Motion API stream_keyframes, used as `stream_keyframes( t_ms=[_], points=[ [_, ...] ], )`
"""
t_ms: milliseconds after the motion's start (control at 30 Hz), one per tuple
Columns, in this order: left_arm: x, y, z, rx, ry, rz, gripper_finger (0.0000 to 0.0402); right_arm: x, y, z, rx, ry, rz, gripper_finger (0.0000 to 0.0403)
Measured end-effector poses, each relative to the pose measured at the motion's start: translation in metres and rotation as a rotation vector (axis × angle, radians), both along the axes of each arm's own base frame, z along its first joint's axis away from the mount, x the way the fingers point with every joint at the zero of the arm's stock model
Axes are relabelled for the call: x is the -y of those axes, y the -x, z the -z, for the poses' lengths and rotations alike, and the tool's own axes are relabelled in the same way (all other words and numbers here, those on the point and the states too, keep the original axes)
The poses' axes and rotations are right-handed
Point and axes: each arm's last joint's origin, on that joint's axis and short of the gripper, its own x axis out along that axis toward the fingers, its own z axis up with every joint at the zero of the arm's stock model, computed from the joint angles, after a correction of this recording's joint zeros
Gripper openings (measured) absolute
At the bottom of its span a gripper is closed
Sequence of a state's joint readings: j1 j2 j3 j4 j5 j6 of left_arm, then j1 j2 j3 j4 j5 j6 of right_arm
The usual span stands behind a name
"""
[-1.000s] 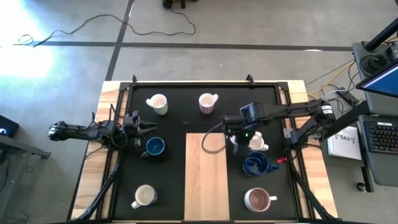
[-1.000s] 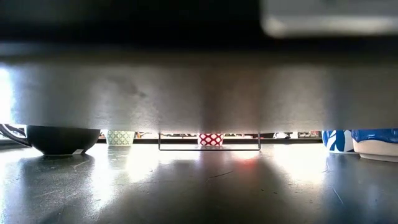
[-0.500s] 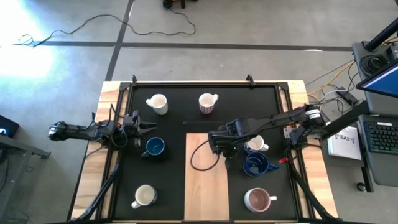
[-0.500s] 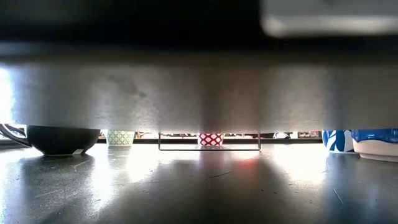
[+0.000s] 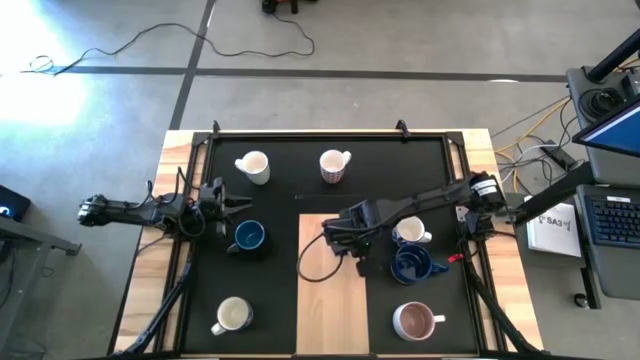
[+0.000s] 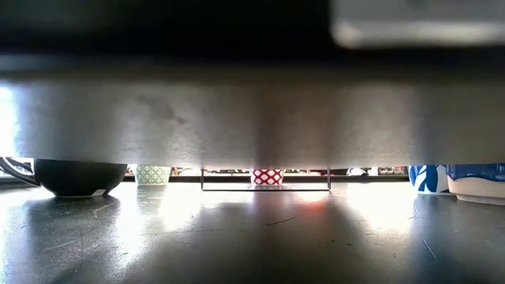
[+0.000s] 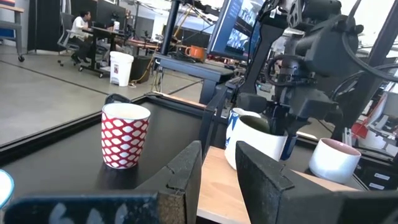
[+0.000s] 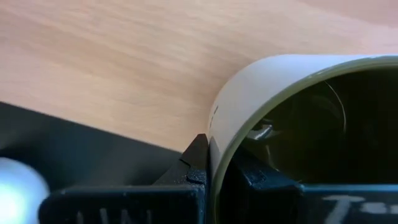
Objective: Place coffee mugs
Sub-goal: Put the light green mug on the shelf, then put the blue mug on the shelf
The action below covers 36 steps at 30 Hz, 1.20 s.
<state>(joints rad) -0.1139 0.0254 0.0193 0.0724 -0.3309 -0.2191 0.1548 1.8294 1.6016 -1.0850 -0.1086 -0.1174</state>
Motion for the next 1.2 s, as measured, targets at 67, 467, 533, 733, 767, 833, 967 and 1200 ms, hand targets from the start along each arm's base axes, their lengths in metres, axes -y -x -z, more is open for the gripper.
stream_keyframes(
  t_ms=[67,467,533,733,767,833,967,1200],
  points=[
    [0.000,0.000,0.000,0.000,0.000,0.000,0.0082,0.006,-0.001,0.000,0.009,0.024,0.009,0.0013],
    [0.000,0.000,0.000,-0.003,0.000,0.000,0.0082,0.019,-0.005,0.001,0.013,-0.005,0.050,0.0058],
    [0.000,0.000,0.000,-0.002,0.000,0.000,0.0082,0.019,-0.005,0.001,0.017,-0.005,0.050,0.0066],
    [0.000,0.000,0.000,-0.005,0.000,0.000,0.0082,0.019,-0.002,-0.017,0.075,-0.018,0.080,0.0084],
    [0.000,0.000,0.000,-0.005,0.000,0.000,0.0082,0.019,-0.001,-0.021,0.076,-0.023,0.096,0.0086],
    [0.000,0.000,0.000,-0.005,-0.001,0.000,0.0082,0.019,0.005,-0.029,0.050,-0.030,0.143,0.0089],
    [0.000,0.000,0.001,-0.006,-0.001,0.000,0.0082,0.021,0.022,-0.047,0.003,-0.048,0.268,0.0088],
    [0.000,0.000,0.001,-0.009,-0.001,0.000,0.0082,0.017,0.056,-0.060,-0.141,-0.054,0.520,0.0077]
  ],
)
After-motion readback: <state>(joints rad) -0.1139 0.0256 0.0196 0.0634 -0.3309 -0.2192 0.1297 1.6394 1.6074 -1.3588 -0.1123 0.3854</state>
